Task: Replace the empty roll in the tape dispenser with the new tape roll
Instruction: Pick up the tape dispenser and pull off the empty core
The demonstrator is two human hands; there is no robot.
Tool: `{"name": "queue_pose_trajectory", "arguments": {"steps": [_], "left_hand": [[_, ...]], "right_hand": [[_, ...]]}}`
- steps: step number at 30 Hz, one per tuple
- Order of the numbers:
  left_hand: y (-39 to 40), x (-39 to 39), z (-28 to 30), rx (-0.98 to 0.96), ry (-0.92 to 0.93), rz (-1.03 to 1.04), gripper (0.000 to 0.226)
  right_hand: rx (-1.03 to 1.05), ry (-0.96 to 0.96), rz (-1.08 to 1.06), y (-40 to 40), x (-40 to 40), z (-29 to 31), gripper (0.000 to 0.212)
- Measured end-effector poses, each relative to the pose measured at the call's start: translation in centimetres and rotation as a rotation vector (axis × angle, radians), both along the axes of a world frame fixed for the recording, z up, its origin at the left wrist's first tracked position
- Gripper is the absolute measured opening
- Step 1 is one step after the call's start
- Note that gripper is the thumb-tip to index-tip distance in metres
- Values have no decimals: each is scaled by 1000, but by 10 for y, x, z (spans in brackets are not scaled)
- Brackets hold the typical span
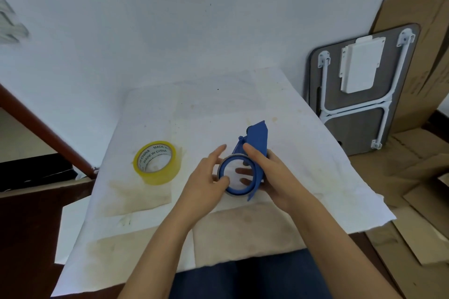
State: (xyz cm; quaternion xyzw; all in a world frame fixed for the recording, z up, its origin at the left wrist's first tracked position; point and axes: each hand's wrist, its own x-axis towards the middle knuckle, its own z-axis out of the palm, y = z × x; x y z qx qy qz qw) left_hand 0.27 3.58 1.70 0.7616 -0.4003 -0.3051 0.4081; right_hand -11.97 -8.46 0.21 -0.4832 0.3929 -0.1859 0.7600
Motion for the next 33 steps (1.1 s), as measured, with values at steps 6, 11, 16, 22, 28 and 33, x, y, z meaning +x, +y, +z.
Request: {"name": "queue_pose_trajectory", "arguments": {"steps": [6,11,16,22,28,33], "left_hand": [[13,-9,-7,-127,-55,-144,86],[18,-7,1,-113,-232,-249,95],[9,-11,-3,-140,-426,-211,99],[12,-3,-8,-126,-478,-171,95],[21,15,-1,-106,-550,-190,100],[19,18,0,-51,-583,-139,102]], "right_hand": [[97,-70,-126,0,1,1,74],[123,-122,-152,0,-1,4,59],[88,-93,-127,6,5,10,62],[-25,-18,-6,5,-2,18,59],[-75,14,129,-2,-13,24,46],[-49,-27,163,-6,-16,21,43]]}}
